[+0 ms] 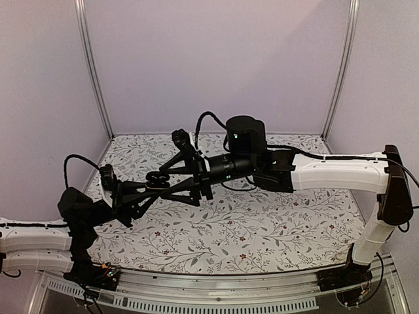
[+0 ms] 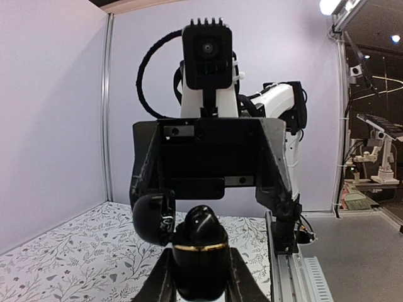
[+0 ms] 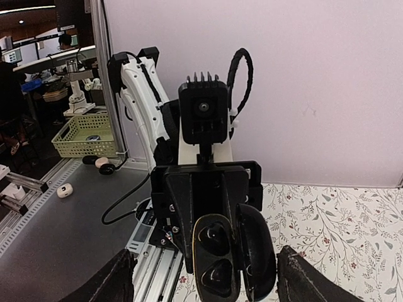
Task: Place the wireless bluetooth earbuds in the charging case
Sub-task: Close the charging case with the earbuds, then pass from the left arm to the right
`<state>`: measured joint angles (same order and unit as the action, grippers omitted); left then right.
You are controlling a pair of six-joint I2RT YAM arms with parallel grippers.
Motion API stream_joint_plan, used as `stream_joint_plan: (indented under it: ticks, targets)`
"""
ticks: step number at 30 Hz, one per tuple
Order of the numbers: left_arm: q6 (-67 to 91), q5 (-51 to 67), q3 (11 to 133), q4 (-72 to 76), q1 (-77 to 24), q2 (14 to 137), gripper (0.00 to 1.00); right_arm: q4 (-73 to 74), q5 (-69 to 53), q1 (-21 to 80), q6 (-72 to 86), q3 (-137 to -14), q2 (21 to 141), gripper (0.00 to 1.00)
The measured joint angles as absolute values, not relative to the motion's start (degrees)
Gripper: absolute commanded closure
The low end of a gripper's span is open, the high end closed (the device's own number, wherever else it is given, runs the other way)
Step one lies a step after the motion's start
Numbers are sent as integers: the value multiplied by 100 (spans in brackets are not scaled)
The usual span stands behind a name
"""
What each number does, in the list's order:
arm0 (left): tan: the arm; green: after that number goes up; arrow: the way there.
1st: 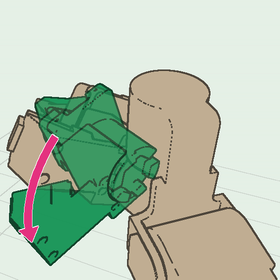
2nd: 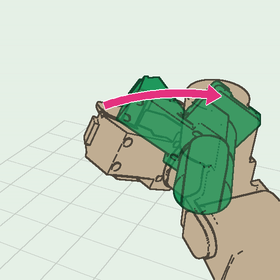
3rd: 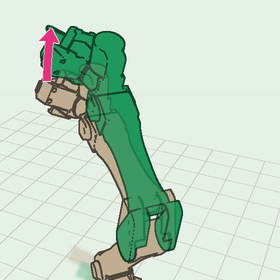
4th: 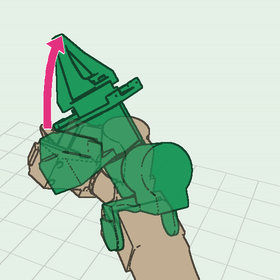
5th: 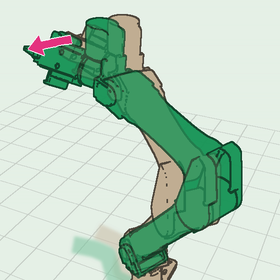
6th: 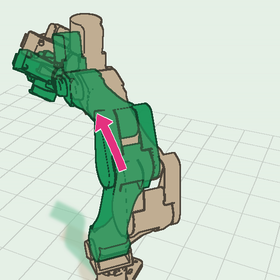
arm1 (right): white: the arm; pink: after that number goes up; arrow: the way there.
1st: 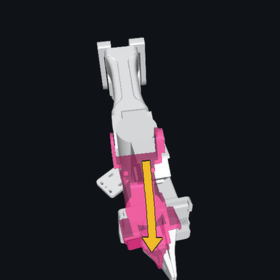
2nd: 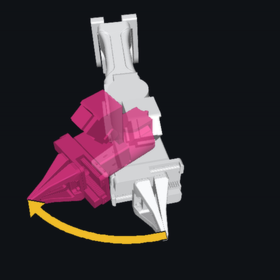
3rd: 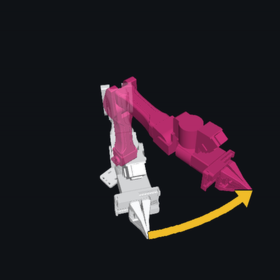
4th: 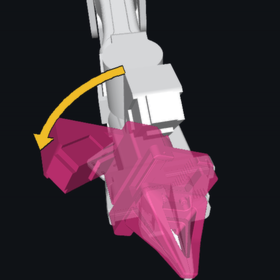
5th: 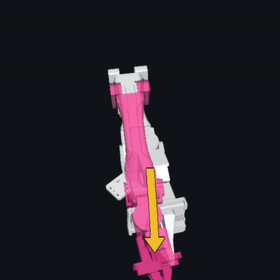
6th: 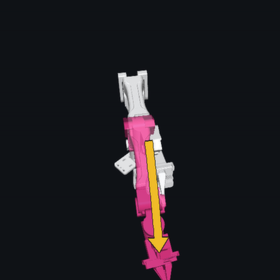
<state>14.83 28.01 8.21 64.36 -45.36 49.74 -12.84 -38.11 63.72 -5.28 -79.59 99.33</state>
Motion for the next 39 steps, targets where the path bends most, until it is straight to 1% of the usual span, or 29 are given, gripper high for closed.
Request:
stream_joint_plan:
  ticks: [3, 7, 9, 14, 23, 28, 31, 35, 38, 39]
  targets:
    - [1483, 2812, 845, 6436, -4536, 4993, 100, -1260, -3780, 6370, -515, -7966, 10009, 24]
    - [1483, 2790, 869, 6431, -4536, 4993, 100, -1184, -3800, 6368, -515, -7996, 10053, 30]
    - [1485, 2759, 886, 6412, -4536, 4993, 100, -1179, -3828, 6368, -532, -7996, 10053, 32]
    - [1483, 2539, 910, 6257, -4536, 5015, 100, -1179, -3990, 6357, -591, -7996, 10053, 33]
    - [1507, 2427, 950, 6158, -4536, 5070, 100, -1096, -3933, 6372, -864, -7996, 10053, 40]
    - [1640, 2458, 950, 6178, -4530, 5148, 100, -934, -3771, 6388, -1035, -7996, 10036, 37]
    - [1767, 2469, 969, 6169, -4519, 5188, 100, -790, -3459, 6455, -1199, -7972, 9972, 36]
    - [1874, 2519, 1103, 6090, -4519, 5234, 100, -633, -3024, 6532, -1472, -7940, 9835, 43]
    - [1870, 2652, 1151, 6097, -4515, 5299, 100, -508, -2908, 6536, -1623, -7942, 9797, 51]
    - [1868, 2720, 1151, 6099, -4515, 5323, 100, -467, -2899, 6536, -1653, -7942, 9797, 55]
